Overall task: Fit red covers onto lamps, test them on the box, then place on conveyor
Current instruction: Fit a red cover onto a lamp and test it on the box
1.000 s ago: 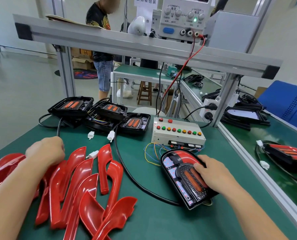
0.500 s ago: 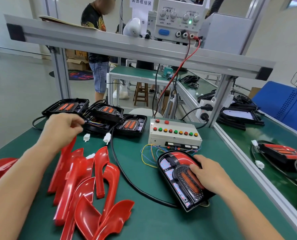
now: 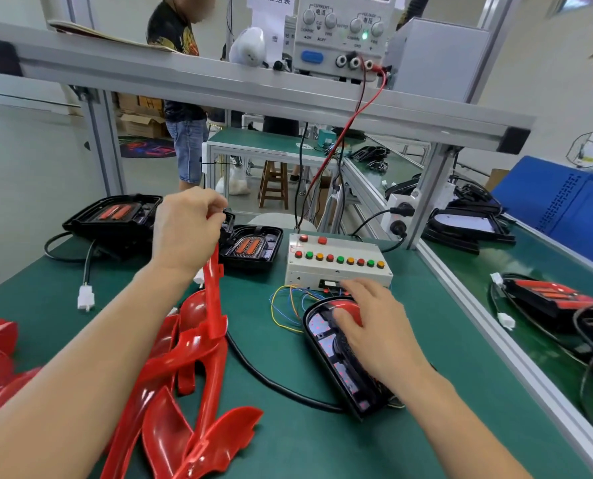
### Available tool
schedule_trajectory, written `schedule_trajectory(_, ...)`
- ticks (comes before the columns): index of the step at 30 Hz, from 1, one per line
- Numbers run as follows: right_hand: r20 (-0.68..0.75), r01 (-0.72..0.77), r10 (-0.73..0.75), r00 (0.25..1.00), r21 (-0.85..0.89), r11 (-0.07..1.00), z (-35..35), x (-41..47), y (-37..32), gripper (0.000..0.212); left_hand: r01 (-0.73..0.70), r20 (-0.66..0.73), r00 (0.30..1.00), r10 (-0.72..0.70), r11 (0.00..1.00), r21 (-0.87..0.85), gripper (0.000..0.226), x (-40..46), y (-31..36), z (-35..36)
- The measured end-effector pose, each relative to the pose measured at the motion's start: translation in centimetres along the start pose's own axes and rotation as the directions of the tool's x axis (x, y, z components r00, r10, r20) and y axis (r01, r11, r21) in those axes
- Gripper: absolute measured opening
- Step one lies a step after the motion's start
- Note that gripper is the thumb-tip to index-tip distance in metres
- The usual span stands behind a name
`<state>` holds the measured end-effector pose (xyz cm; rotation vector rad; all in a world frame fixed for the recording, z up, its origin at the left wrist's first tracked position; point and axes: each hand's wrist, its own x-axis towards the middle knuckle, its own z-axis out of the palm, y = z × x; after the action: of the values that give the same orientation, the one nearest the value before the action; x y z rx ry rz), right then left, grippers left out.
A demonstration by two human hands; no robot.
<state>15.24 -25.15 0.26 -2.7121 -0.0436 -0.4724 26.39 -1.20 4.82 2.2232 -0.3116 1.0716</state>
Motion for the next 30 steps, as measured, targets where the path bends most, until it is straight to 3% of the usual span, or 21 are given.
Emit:
schedule_trajectory(5,0.029,0.14,-0.148,0.989,0.184,0.973,1.0,-0.3,-2.9,0.045,0.131,-0.017,0.991,-0.136,0.977,-0.171,0.018,0.0,1.8,1.1)
schedule_trajectory(9,0.108,0.132,-0.162,0.981,0.242,0.961,2.3,-0.4,-4.5,0.057,0.304,0.088,0.953,-0.291,0.908,-0.288,0.015,-0.6,2.7,2.7)
schedule_trajectory(13,0.062,0.137,-0.152,0.986,0.196,0.971,3.0,-0.8,-5.1,0.057,0.541,0.259,0.84,-0.477,0.763,-0.353,0.017,-1.9,2.8,4.5)
schedule_trajectory(16,0.001,0.144,-0.145,0.989,0.107,0.984,3.0,-0.9,-4.5,0.041,0.665,0.368,0.746,-0.556,0.59,-0.457,0.012,-2.5,3.0,4.9)
schedule_trajectory(18,-0.004,0.106,-0.107,0.994,0.139,0.985,2.7,-0.8,-3.9,0.032,0.718,0.485,0.69,-0.538,0.426,-0.55,0.009,-2.8,3.4,4.9)
schedule_trajectory(20,0.051,-0.018,-0.001,0.999,0.388,0.921,2.3,-0.7,-3.4,0.022,0.786,0.665,0.614,-0.425,0.247,-0.567,0.016,-3.2,3.8,4.6)
schedule_trajectory(22,0.163,-0.18,0.091,0.982,0.7,0.691,1.8,-0.6,-2.8,0.016,0.819,0.768,0.574,-0.285,0.175,-0.547,0.02,-3.7,3.7,4.6)
schedule_trajectory(24,0.261,-0.277,0.1,0.96,0.835,0.476,1.4,-0.7,-2.3,0.018,0.822,0.795,0.569,-0.213,0.128,-0.554,0.02,-4.3,3.6,4.9)
schedule_trajectory(25,0.283,-0.291,0.084,0.955,0.856,0.427,1.3,-0.8,-2.0,0.02,0.824,0.8,0.565,-0.201,0.087,-0.56,0.021,-4.5,3.8,5.0)
schedule_trajectory(27,0.283,-0.28,0.058,0.957,0.857,0.432,1.3,-1.1,-1.6,0.023,0.823,0.807,0.553,-0.207,-0.014,-0.567,0.019,-4.6,4.4,5.2)
schedule_trajectory(30,0.205,-0.207,0.071,0.976,0.788,0.58,1.0,-1.6,-0.9,0.026,0.813,0.808,0.53,-0.257,-0.117,-0.571,0.017,-4.3,5.3,5.4)
